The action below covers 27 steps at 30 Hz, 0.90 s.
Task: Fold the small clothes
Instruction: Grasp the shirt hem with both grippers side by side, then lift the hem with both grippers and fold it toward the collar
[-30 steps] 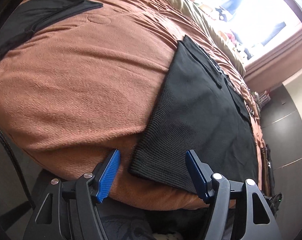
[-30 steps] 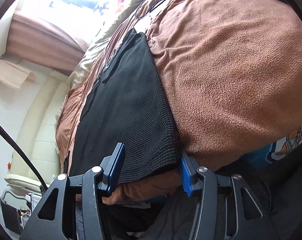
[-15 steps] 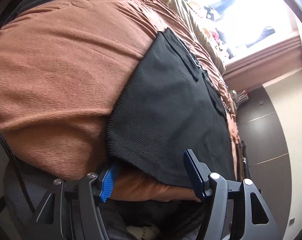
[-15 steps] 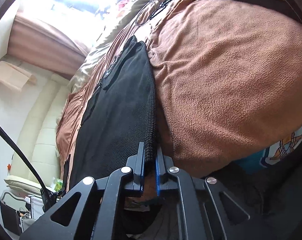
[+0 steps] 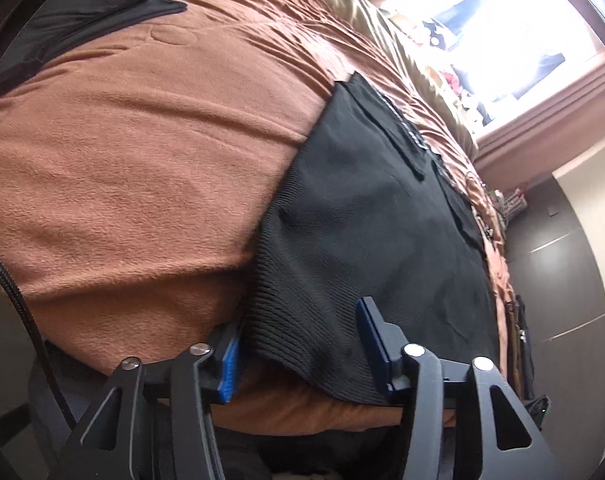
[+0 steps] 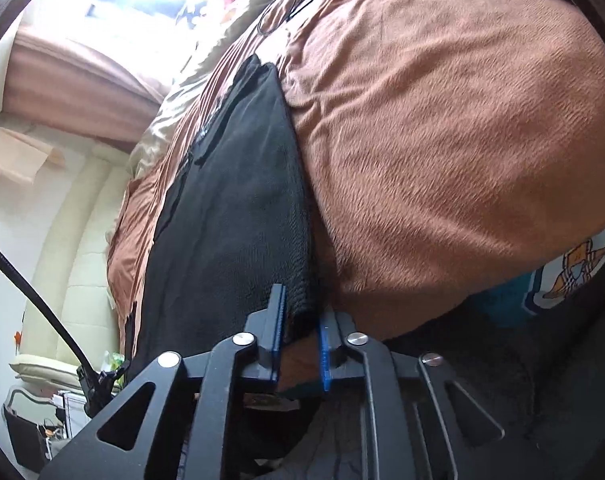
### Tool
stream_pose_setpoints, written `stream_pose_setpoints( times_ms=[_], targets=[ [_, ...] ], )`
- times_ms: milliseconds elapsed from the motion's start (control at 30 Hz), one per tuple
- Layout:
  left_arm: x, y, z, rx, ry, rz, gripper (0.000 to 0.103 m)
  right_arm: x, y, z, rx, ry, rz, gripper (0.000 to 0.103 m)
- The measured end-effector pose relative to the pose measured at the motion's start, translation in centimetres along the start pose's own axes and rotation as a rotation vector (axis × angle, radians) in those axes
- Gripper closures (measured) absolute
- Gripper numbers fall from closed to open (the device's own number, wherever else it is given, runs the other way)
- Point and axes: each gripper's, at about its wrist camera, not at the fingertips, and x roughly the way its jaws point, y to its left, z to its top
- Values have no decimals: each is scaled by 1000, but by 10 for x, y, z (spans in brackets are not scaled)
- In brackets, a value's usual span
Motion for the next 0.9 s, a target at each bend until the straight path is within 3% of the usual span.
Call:
stream_pose_setpoints(
  times_ms=[133,367,433,500,533,667,900],
  targets=[
    [2,8,2,-22,-1,26,68,2,6,-1,-1,-13,14,70],
    [-2,14,3,-29,-23,60,77,7,4,6,27,-66,1,70],
    [-2,13,4,-20,-18,66,80,7,3,3,24,-65,-13,81],
    [-2,14,5,-8,-14,94,95,7,7,1,1,-59,-65,97],
    [-3,14,5,-4,-15,101,95,6,7,1,0,-60,-73,99],
    [-11,8,5,43,-40,140,97,-10,9,-1,5,-99,-65,100],
    [-45,-7,10,82,-95,110,97,-39,26,-10,-50,-143,-38,101]
  ],
)
